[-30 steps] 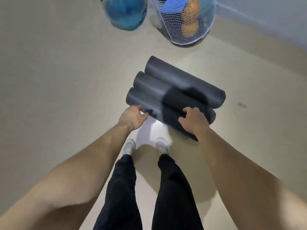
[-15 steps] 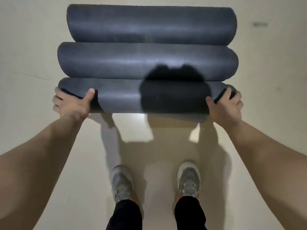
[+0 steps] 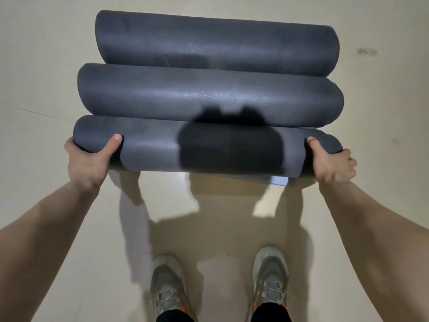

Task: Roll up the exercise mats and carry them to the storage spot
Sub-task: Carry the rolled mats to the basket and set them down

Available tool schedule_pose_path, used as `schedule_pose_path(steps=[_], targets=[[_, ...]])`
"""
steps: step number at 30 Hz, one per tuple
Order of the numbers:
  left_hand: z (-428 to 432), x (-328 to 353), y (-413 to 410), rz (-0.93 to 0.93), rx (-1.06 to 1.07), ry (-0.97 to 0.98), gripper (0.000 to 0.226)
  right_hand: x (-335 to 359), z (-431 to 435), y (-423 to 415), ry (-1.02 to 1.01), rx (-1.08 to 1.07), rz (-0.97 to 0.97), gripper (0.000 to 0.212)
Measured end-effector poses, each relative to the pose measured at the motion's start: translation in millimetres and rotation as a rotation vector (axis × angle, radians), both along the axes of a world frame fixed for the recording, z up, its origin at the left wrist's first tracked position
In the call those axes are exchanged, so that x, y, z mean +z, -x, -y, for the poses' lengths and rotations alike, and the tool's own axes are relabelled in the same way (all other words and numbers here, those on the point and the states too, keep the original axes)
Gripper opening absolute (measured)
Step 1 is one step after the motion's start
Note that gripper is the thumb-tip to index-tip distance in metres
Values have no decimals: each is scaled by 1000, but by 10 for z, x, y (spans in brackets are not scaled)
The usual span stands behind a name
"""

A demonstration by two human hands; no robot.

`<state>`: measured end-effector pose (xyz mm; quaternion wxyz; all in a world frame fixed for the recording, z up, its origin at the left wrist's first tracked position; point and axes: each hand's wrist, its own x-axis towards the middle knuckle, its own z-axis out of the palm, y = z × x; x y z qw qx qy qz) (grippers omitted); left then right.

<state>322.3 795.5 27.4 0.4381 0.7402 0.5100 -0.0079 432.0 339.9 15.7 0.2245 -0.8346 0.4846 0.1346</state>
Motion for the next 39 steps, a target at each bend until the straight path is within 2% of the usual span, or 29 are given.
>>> schedule_pose_path(steps=[4,6,9,11,13,15,18,21,24,26,28,29,30,32,34,36,38,39], targets=[[-1,29,-31,77,-103,-69,96,102,-69,200,-13,83,28,101],[39,30,-33,47,-142,-141,96,113,-106,297,-16,186,30,100],[27,-43,-9,-20,-205,-143,117,110,-56,384,-37,387,-37,112],[-49,-92,6,-30,-199,-91,129,126,49,348,-104,447,-99,126],[-82,-105,-9,10,-115,-13,120,168,162,271,-212,354,-70,125],[-86,-86,-55,20,-26,9,99,198,170,238,-231,241,-10,113],[-126,-45,-74,15,19,-109,80,191,-51,216,-192,165,51,96],[-204,-4,105,-68,-20,-177,86,218,-228,198,-227,309,10,101],[-301,4,197,-108,-113,-140,94,256,-243,120,-272,424,-128,123],[-357,-16,148,-122,-140,-125,94,319,-322,66,-82,640,-112,126],[-394,-33,58,-137,-132,-134,90,423,-560,24,133,1055,72,110],[-407,-48,18,-143,-123,-140,90,473,-752,8,140,1274,118,105],[-412,-58,-18,-151,-116,-140,93,484,-973,-9,116,1470,80,108],[-401,-64,-28,-177,-110,-149,105,387,-1441,6,147,1761,-146,132],[-309,-81,49,-177,-44,-196,117,230,-1776,80,262,1854,-275,148],[-76,-144,233,-129,150,-204,112,131,-1884,148,325,1828,-221,144],[297,-302,493,-124,333,-49,94,95,-1853,134,294,1788,-144,138],[484,-394,600,-122,392,109,93,84,-1844,100,259,1781,-138,137]])
